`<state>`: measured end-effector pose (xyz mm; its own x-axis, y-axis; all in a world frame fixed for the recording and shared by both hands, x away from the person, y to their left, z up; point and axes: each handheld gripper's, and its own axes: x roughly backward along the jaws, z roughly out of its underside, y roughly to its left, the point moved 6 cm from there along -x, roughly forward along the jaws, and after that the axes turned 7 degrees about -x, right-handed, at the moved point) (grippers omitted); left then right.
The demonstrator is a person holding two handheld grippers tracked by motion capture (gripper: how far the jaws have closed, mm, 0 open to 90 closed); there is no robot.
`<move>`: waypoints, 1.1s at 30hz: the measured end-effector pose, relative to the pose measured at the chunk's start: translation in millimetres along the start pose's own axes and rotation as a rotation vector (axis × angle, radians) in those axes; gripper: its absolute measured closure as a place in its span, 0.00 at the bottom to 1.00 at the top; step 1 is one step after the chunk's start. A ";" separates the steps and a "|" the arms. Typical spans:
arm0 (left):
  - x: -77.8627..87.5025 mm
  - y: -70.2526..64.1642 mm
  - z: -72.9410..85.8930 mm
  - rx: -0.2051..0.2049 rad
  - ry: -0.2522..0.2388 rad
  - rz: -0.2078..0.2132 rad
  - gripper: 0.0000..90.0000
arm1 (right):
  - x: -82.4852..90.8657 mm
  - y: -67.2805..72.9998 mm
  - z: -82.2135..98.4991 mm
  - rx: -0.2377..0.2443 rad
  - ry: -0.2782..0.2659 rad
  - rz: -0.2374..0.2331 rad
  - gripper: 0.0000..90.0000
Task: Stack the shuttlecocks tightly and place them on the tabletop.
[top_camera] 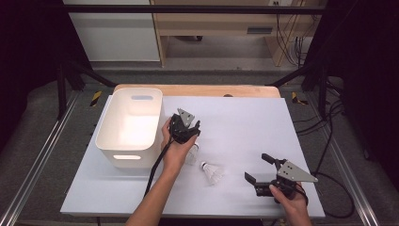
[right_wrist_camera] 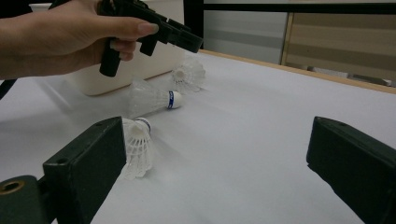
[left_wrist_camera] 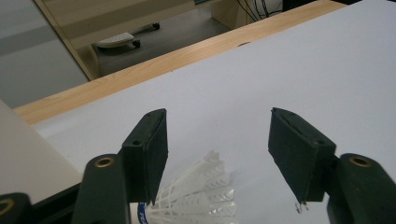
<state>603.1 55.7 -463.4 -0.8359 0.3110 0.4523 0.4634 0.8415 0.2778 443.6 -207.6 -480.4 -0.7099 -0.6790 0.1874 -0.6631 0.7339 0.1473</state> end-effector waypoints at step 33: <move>-7.3 -0.2 25.7 -0.094 0.055 -0.035 0.59 | -1.4 0.3 1.6 0.000 0.011 -0.002 0.06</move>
<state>601.6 64.7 -488.6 -0.8358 0.2556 0.4860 0.4620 0.8056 0.3708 444.0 -206.4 -482.2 -0.7062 -0.6798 0.1979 -0.6641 0.7329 0.1478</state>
